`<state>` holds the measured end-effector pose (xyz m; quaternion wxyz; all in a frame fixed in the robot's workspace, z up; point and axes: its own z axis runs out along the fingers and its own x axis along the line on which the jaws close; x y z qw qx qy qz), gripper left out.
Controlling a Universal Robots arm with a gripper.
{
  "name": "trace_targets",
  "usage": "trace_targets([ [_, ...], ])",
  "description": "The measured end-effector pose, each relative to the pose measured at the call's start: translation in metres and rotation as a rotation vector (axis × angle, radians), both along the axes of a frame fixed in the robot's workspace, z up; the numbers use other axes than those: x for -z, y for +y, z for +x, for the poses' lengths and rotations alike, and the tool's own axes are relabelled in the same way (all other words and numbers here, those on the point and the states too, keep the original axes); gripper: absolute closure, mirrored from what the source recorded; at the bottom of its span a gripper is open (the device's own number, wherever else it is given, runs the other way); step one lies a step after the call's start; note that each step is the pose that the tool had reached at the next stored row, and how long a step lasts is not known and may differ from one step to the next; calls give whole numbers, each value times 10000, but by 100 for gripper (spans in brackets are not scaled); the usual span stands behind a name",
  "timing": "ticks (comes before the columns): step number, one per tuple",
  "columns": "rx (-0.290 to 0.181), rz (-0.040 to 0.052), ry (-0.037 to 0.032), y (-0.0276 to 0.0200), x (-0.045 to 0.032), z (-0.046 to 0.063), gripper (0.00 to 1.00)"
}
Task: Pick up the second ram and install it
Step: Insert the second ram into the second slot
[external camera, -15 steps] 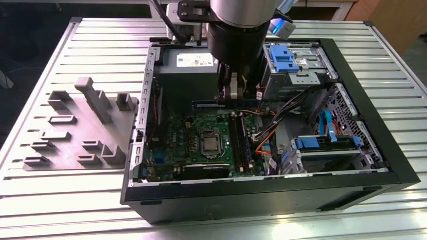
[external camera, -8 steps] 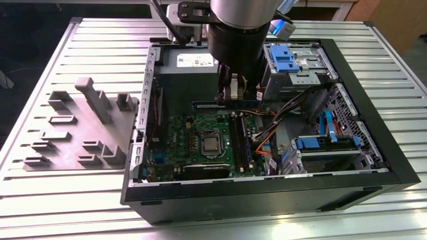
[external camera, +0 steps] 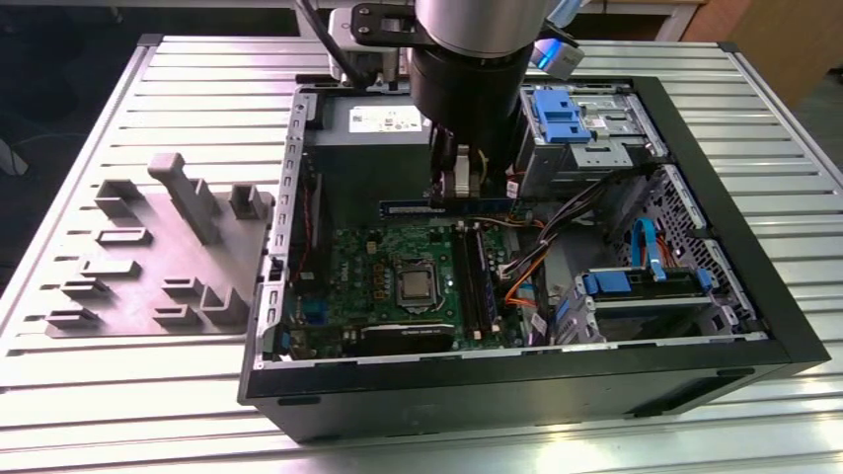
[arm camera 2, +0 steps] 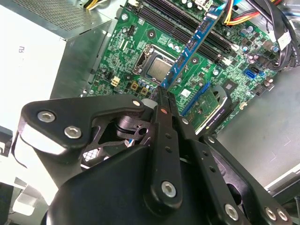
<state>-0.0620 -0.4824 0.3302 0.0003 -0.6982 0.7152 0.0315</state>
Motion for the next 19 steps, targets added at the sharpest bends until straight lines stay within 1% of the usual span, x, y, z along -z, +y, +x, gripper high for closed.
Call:
trace_targets([
  [3,179,1,-1,0,2,1,89],
  [5,432,-1,0,0,3,0,89],
  [19,2977,-1,0,0,24,0,89],
])
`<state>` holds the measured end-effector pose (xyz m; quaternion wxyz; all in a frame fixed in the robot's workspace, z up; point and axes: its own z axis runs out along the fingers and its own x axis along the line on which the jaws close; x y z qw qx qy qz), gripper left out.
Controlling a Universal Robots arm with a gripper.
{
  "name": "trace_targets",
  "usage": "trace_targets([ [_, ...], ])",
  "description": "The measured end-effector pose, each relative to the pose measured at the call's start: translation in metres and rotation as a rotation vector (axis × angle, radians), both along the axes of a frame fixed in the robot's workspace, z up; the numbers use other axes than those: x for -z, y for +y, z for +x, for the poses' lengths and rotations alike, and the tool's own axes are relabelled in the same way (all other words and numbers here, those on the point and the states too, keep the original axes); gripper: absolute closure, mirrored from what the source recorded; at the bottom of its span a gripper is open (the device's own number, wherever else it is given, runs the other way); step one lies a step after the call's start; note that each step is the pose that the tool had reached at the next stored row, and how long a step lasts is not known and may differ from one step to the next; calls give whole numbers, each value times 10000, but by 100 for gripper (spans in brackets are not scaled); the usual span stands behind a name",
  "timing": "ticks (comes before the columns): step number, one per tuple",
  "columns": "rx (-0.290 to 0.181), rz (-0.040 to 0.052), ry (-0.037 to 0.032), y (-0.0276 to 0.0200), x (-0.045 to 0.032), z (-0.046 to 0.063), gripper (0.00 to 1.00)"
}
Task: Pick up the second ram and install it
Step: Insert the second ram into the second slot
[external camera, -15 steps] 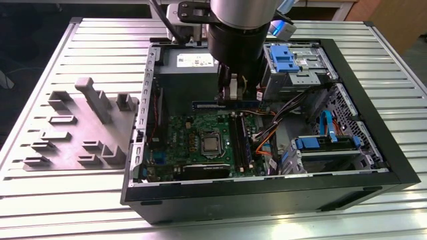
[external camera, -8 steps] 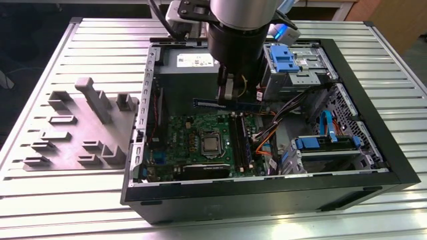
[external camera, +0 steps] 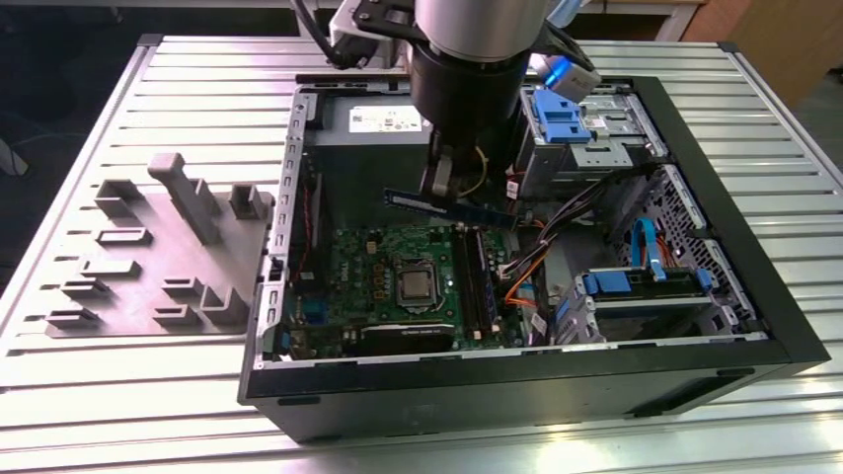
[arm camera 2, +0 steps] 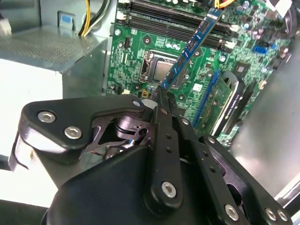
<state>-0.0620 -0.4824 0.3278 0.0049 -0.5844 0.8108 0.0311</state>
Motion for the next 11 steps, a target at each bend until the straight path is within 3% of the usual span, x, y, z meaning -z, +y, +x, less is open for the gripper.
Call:
trace_targets([
  [11,2011,0,0,0,24,0,89],
])
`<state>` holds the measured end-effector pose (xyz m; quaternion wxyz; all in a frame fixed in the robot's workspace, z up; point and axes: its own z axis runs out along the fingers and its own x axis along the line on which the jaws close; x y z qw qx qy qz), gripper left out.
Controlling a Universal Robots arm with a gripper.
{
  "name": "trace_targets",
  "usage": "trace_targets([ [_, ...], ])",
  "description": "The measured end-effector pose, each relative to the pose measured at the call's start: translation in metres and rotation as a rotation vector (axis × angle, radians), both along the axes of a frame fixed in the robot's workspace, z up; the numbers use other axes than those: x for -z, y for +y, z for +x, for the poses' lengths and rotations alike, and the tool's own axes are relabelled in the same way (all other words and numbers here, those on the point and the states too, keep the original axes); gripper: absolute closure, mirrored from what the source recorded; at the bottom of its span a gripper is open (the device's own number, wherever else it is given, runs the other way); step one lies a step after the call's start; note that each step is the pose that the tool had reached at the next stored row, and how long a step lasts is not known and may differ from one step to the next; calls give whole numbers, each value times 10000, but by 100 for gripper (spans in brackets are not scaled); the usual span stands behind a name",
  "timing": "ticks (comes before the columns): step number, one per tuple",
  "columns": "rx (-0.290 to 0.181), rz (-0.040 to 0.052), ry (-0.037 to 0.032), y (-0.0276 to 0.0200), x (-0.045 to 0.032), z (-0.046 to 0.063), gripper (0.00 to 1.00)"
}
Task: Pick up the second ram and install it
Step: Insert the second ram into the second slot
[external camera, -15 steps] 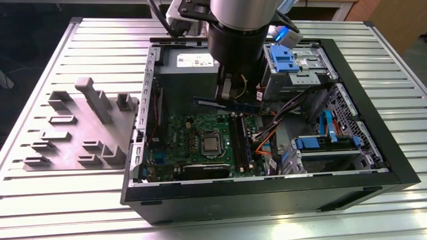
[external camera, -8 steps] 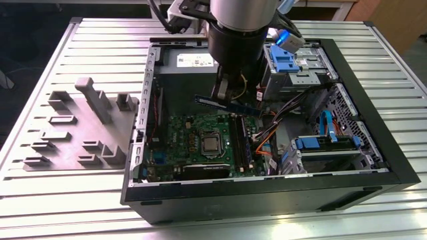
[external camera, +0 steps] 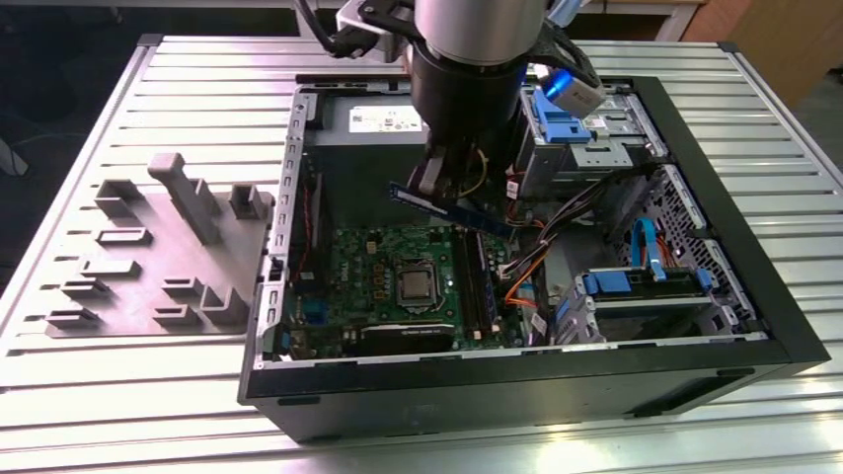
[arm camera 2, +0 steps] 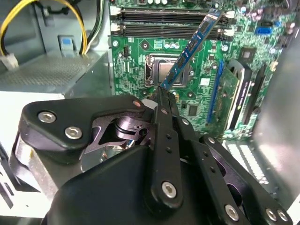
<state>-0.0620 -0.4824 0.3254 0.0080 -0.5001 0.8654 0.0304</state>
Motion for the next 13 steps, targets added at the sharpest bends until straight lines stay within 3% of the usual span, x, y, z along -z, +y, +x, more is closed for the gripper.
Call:
trace_targets([
  [13,2356,0,-1,0,33,0,89],
])
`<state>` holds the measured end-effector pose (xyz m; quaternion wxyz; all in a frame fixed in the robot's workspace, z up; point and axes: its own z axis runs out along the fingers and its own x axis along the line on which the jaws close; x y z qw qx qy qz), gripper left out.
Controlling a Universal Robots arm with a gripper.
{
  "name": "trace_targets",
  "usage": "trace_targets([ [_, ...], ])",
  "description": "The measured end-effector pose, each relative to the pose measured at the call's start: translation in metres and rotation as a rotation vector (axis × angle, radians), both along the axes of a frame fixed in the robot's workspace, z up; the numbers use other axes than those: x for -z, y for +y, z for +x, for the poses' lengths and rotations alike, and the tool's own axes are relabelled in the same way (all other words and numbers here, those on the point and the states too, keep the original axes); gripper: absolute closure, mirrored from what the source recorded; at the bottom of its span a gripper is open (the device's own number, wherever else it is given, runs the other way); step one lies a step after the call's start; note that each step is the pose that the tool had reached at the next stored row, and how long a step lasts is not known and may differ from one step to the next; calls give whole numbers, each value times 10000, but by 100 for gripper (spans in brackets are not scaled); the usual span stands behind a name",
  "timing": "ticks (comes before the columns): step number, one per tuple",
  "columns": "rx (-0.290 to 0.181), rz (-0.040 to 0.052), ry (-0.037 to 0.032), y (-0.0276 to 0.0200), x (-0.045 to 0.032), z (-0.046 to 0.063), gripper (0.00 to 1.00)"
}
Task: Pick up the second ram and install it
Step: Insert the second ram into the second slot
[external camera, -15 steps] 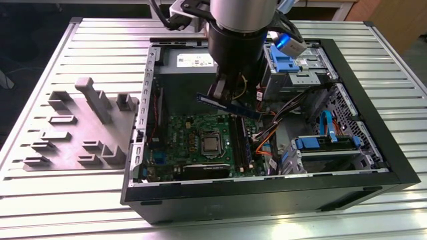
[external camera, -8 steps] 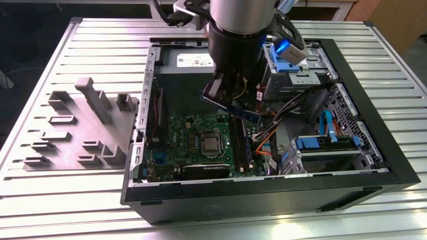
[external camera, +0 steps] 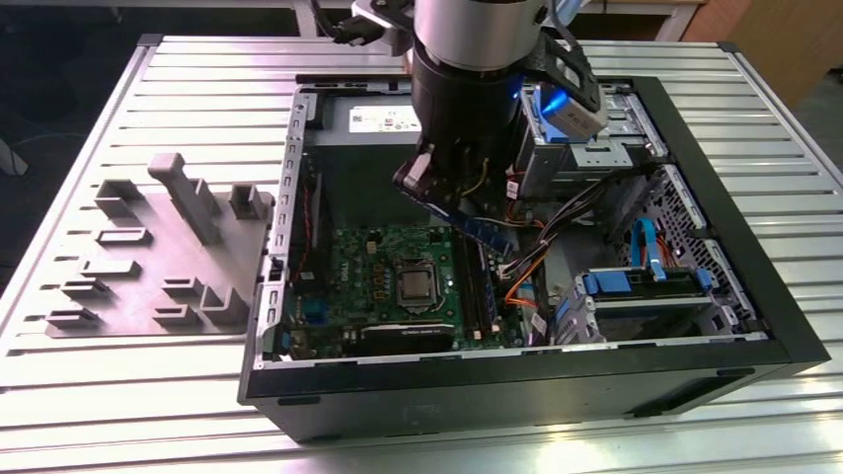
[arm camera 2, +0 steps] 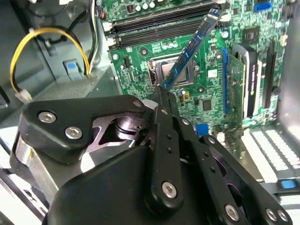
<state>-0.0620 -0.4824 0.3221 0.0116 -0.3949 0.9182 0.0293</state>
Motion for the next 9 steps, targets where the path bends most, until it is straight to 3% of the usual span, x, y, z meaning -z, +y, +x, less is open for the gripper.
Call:
trace_targets([
  [9,1645,1,0,0,25,0,89],
])
